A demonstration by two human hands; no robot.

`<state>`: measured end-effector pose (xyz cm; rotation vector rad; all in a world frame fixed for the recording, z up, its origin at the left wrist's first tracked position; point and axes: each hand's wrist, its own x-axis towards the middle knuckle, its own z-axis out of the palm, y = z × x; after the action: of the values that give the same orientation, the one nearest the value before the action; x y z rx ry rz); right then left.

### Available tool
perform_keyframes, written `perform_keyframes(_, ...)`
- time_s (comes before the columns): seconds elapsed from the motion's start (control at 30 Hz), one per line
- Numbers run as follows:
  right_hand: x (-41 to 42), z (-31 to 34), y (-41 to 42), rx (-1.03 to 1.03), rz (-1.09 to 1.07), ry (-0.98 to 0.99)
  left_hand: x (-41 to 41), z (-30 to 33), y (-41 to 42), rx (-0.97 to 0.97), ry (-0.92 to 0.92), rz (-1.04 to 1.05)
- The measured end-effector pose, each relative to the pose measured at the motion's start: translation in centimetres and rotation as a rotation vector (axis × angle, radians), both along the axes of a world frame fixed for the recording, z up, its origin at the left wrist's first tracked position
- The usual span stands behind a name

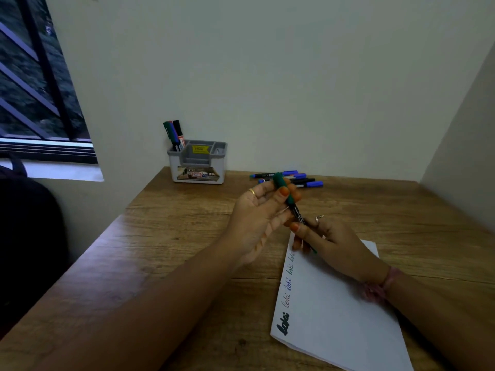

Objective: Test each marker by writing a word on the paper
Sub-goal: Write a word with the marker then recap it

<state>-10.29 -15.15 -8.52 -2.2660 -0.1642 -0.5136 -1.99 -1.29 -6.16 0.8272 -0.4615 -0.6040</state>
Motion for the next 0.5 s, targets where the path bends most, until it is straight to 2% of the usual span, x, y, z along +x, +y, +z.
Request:
perform_keyframes(0.07, -0.1, 0.1, -0.5, -0.126, -0.040, 0.036, 0.9, 0.8, 0.6, 0.020, 0.001, 0.071)
perform_keyframes(0.2, -0.5, -0.4, -1.5, -0.387, -0.002, 0.308, 4.8, 2.9, 3.0, -0.057, 0.048, 0.331)
perform_keyframes(0.33, -0.4, -0.5, -1.3, -0.499, 0.053, 0.399, 9.2, 4.6, 5.6, -0.095, 0.026, 0.558)
perform_keyframes(0.5, 0.0, -1.1, -1.7, -0.490, 0.069, 0.397, 15.1, 7.2, 8.8, -0.110, -0.044, 0.801)
